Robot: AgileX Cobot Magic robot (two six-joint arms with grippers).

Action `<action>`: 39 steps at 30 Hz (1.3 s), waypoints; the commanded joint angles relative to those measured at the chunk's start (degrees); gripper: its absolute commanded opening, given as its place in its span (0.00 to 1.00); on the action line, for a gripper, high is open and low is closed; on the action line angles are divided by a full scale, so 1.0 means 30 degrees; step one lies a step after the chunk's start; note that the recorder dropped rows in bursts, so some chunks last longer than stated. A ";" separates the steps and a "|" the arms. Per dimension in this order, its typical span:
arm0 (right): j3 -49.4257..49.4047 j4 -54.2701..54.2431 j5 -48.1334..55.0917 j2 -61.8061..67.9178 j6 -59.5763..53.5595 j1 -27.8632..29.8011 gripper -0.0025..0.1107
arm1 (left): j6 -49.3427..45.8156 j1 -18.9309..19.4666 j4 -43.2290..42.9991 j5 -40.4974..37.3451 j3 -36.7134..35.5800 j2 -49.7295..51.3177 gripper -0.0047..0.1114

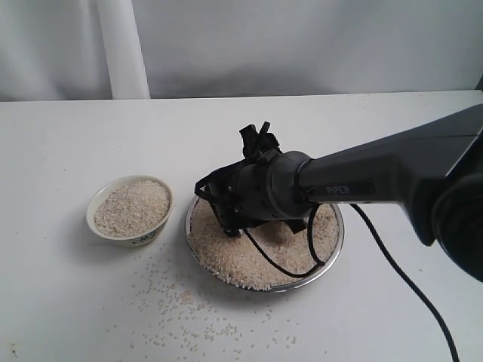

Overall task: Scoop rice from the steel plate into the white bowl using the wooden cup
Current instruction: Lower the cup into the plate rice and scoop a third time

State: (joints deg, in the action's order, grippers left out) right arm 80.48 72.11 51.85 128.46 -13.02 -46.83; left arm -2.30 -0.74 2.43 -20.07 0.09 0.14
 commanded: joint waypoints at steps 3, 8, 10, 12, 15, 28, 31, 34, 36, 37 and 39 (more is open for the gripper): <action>0.0105 -0.1875 -0.1214 -0.0043 -0.0688 0.0008 0.02 | 0.0074 -0.0050 -0.0008 0.0110 -0.0031 -0.0048 0.04; 0.0105 -0.2302 -0.1287 -0.0043 -0.0652 0.0008 0.02 | 0.0074 -0.0050 -0.0008 0.0110 -0.0031 -0.0048 0.04; 0.0105 -0.2799 -0.1393 -0.0043 -0.0652 0.0076 0.02 | 0.0074 -0.0050 -0.0008 0.0110 -0.0031 -0.0048 0.04; 0.0105 -0.3386 -0.1607 -0.0043 -0.0696 0.0191 0.02 | 0.0074 -0.0050 -0.0008 0.0110 -0.0031 -0.0048 0.04; 0.0105 -0.4044 -0.1763 -0.0043 -0.0725 0.0354 0.02 | 0.0074 -0.0050 -0.0008 0.0110 -0.0031 -0.0048 0.04; 0.0105 -0.7417 -0.2588 -0.0043 -0.2731 0.0339 0.02 | 0.0074 -0.0050 -0.0008 0.0110 -0.0031 -0.0048 0.04; 0.0105 -0.8270 -0.2588 -0.0043 -0.3222 0.0339 0.02 | 0.0074 -0.0050 -0.0008 0.0110 -0.0031 -0.0048 0.04; 0.0105 -0.8816 -0.2640 -0.0043 -0.3574 0.0339 0.02 | 0.0074 -0.0050 -0.0008 0.0110 -0.0031 -0.0048 0.04; 0.0105 -0.8905 -0.2640 -0.0043 -0.3574 0.0339 0.02 | 0.0074 -0.0050 -0.0008 0.0110 -0.0031 -0.0048 0.04; 0.0105 -0.9038 -0.2735 -0.0077 -0.3620 0.0339 0.02 | 0.0074 -0.0050 -0.0008 0.0110 -0.0031 -0.0048 0.04; 0.0105 -0.9378 -0.2922 -0.0077 -0.3647 0.0339 0.02 | 0.0074 -0.0050 -0.0008 0.0110 -0.0031 -0.0048 0.04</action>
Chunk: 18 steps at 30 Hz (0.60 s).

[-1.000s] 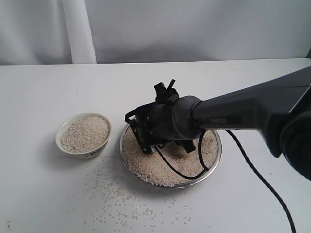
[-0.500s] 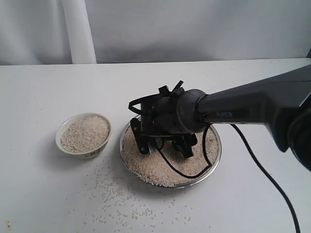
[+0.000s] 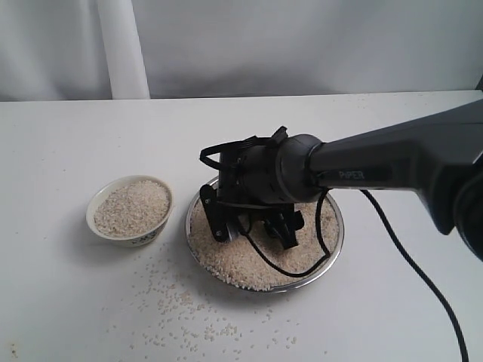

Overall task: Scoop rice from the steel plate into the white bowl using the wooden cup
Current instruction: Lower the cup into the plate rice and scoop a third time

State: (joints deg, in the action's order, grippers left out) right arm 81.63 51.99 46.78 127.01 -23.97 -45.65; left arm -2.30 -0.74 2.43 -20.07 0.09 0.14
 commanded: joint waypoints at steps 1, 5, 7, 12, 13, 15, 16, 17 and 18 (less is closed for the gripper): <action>-0.0280 -0.2810 -0.1352 0.0407 0.0003 -0.0055 0.02 | 0.0074 -0.0050 -0.0008 0.0110 -0.0031 -0.0048 0.04; -0.0280 -0.3586 -0.2039 0.0407 -0.0153 -0.0055 0.02 | 0.0074 -0.0050 -0.0008 0.0110 -0.0031 -0.0048 0.04; -0.0280 -0.3830 -0.2171 0.0407 -0.0339 -0.0055 0.02 | 0.0074 -0.0050 -0.0008 0.0110 -0.0031 -0.0048 0.04; -0.0280 -0.4246 -0.2441 0.0407 -0.0339 -0.0055 0.02 | 0.0074 -0.0050 -0.0008 0.0110 -0.0031 -0.0048 0.04; -0.0280 -0.4382 -0.2551 0.0407 -0.0339 -0.0055 0.02 | 0.0074 -0.0050 -0.0008 0.0110 -0.0031 -0.0048 0.04; -0.0280 -0.4681 -0.2861 0.0407 -0.0414 -0.0055 0.02 | 0.0074 -0.0050 -0.0008 0.0110 -0.0031 -0.0048 0.04; -0.0280 -0.4749 -0.2956 0.0407 -0.0414 -0.0055 0.02 | 0.0074 -0.0050 -0.0008 0.0110 -0.0031 -0.0048 0.04; -0.0280 -0.4995 -0.3003 0.0407 -0.0577 -0.0055 0.02 | 0.0074 -0.0050 -0.0008 0.0110 -0.0031 -0.0048 0.04; -0.0280 -0.5176 -0.3038 0.0407 -0.0668 -0.0055 0.02 | 0.0074 -0.0050 -0.0008 0.0110 -0.0031 -0.0048 0.04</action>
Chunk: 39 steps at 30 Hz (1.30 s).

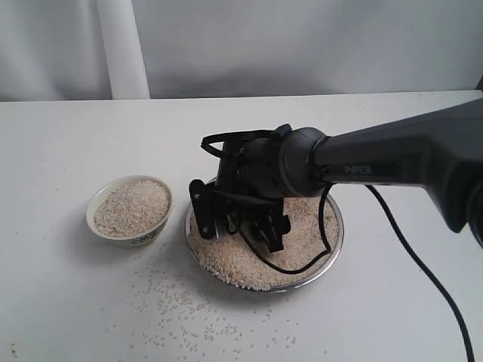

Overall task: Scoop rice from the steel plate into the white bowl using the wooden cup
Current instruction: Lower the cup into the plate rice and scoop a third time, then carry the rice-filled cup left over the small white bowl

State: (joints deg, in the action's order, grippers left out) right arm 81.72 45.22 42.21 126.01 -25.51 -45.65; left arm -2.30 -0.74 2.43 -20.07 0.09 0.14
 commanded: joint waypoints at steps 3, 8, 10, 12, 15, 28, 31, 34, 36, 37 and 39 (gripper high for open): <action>-0.0311 -0.3241 -0.1561 0.0740 -0.0336 -0.0055 0.02 | 0.0074 -0.0050 -0.0008 0.0110 -0.0031 -0.0048 0.04; -0.0311 -0.3500 -0.1561 0.0740 -0.0337 -0.0019 0.02 | 0.0074 -0.0050 -0.0008 0.0110 -0.0031 -0.0048 0.04; -0.0311 -0.3845 -0.1561 0.0740 -0.0337 0.0129 0.02 | 0.0074 -0.0050 -0.0008 0.0110 -0.0031 -0.0048 0.04; -0.0311 -0.4240 -0.1561 0.0740 -0.0337 0.0434 0.02 | 0.0074 -0.0050 -0.0008 0.0110 -0.0031 -0.0048 0.04; -0.0503 -0.4488 -0.1729 0.0697 -0.0383 0.0918 0.02 | 0.0074 -0.0050 -0.0008 0.0110 -0.0031 -0.0048 0.04; -0.3310 -0.6248 -0.6776 -0.0381 -0.0427 0.2402 0.02 | 0.0074 -0.0050 -0.0008 0.0110 -0.0031 -0.0048 0.04; -0.3362 -0.6797 -0.6947 -0.0381 -0.0427 0.2603 0.02 | 0.0074 -0.0050 -0.0008 0.0110 -0.0031 -0.0048 0.04; -0.3622 -0.7215 -0.7415 -0.0484 -0.0427 0.2807 0.02 | 0.0074 -0.0050 -0.0008 0.0110 -0.0031 -0.0048 0.04; -0.4036 -0.7529 -0.8062 -0.0734 -0.0427 0.2940 0.02 | 0.0074 -0.0050 -0.0008 0.0110 -0.0031 -0.0048 0.04; -0.4248 -0.7642 -0.8347 -0.0857 -0.0427 0.2984 0.02 | 0.0074 -0.0050 -0.0008 0.0110 -0.0031 -0.0048 0.04; -0.4795 -0.7870 -0.8951 -0.1226 -0.0427 0.3230 0.02 | 0.0074 -0.0050 -0.0008 0.0110 -0.0031 -0.0048 0.04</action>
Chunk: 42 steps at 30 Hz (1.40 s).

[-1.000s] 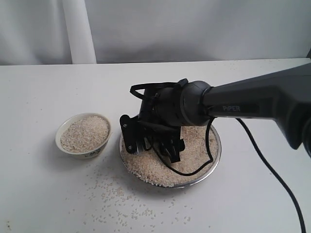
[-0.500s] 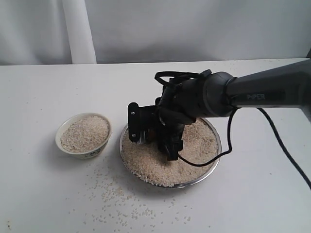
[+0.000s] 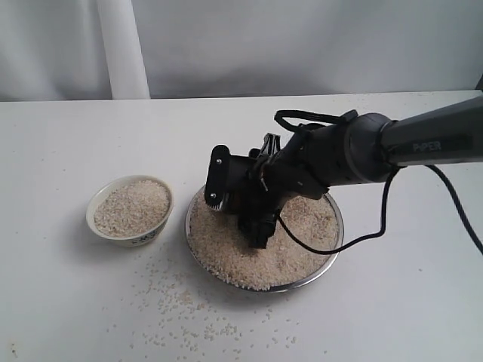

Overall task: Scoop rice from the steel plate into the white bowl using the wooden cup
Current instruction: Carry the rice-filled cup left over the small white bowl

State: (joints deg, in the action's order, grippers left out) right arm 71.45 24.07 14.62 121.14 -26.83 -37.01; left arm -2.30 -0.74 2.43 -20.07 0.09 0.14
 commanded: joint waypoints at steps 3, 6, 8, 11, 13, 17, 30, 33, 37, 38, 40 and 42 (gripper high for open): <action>-0.2306 -0.1388 -0.0875 -0.0122 0.0011 0.0788 0.02 | 0.0074 -0.0050 -0.0008 0.0110 -0.0031 -0.0048 0.04; -0.3244 -0.2132 -0.2629 -0.0781 0.0011 0.1297 0.02 | 0.0074 -0.0050 -0.0008 0.0110 -0.0031 -0.0048 0.04; -0.3720 -0.2768 -0.3653 -0.1211 0.0011 0.1496 0.02 | 0.0074 -0.0050 -0.0008 0.0110 -0.0031 -0.0048 0.04; -0.4149 -0.3322 -0.4645 -0.1904 0.0098 0.1659 0.02 | 0.0074 -0.0050 -0.0008 0.0110 -0.0031 -0.0048 0.04; -0.4243 -0.3823 -0.5066 -0.2348 0.0098 0.1659 0.02 | 0.0074 -0.0050 -0.0008 0.0110 -0.0031 -0.0048 0.04; -0.4243 -0.3879 -0.5606 -0.3564 0.0361 0.1659 0.02 | 0.0074 -0.0050 -0.0008 0.0110 -0.0031 -0.0048 0.04; -0.4154 -0.3879 -0.6722 -0.6582 0.0668 0.1617 0.02 | 0.0074 -0.0050 -0.0008 0.0110 -0.0031 -0.0048 0.04; -0.3338 -0.3879 -0.5880 -0.6341 0.1050 0.1265 0.02 | 0.0074 -0.0050 -0.0008 0.0110 -0.0031 -0.0048 0.04; -0.0796 -0.3879 -0.3358 -0.5412 0.1098 0.0117 0.02 | 0.0074 -0.0050 -0.0008 0.0110 -0.0031 -0.0048 0.04; -0.0107 -0.3879 -0.2803 -0.5086 0.1060 -0.0191 0.02 | 0.0074 -0.0050 -0.0008 0.0110 -0.0031 -0.0048 0.04; 0.1813 -0.3799 -0.1327 -0.4042 0.0918 -0.1033 0.02 | 0.0074 -0.0050 -0.0008 0.0110 -0.0031 -0.0048 0.04; 0.4549 -0.2909 0.0689 -0.2434 0.0961 -0.2027 0.02 | 0.0074 -0.0050 -0.0008 0.0110 -0.0031 -0.0048 0.04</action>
State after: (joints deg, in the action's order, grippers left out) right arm 79.41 13.65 12.75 111.00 -24.06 -41.24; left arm -2.30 -0.74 2.43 -20.07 0.09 0.14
